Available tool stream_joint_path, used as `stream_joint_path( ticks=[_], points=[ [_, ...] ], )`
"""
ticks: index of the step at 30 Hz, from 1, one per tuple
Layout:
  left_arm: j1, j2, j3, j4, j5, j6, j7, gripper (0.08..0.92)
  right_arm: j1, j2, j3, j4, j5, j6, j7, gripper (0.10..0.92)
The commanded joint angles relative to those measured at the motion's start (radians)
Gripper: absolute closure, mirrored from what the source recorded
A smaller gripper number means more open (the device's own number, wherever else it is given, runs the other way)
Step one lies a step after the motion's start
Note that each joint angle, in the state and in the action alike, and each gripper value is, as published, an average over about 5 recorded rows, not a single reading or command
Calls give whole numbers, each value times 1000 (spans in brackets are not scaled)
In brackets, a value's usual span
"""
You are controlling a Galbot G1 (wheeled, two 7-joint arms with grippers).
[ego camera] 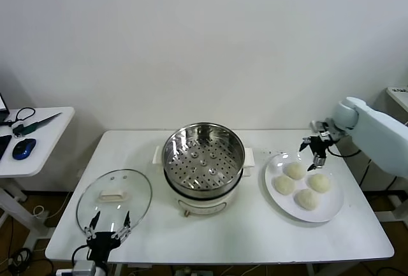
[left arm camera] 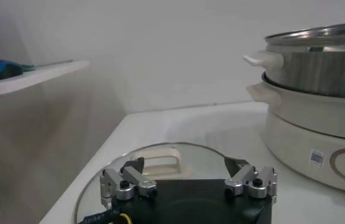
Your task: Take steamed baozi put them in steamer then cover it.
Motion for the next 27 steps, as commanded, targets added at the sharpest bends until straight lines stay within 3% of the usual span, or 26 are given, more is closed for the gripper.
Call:
stream_joint_path(
  ticks=[1,13,21,27],
  points=[
    [0,-1,0,4,1,0,-1,177,-70,104,96,-154,-114,16,27,203],
    [4,-2,2,4,2,-2,-2,177,-97,131,150,-182,-111,2,29,216],
    [2,-2,7,7,3,-1,-4,177,-91,130,150,-175,-111,-2,21,368],
    [1,-8,9,6,5,1,-6,177,-28,102,71,-112,-56,2,4,419]
  ],
)
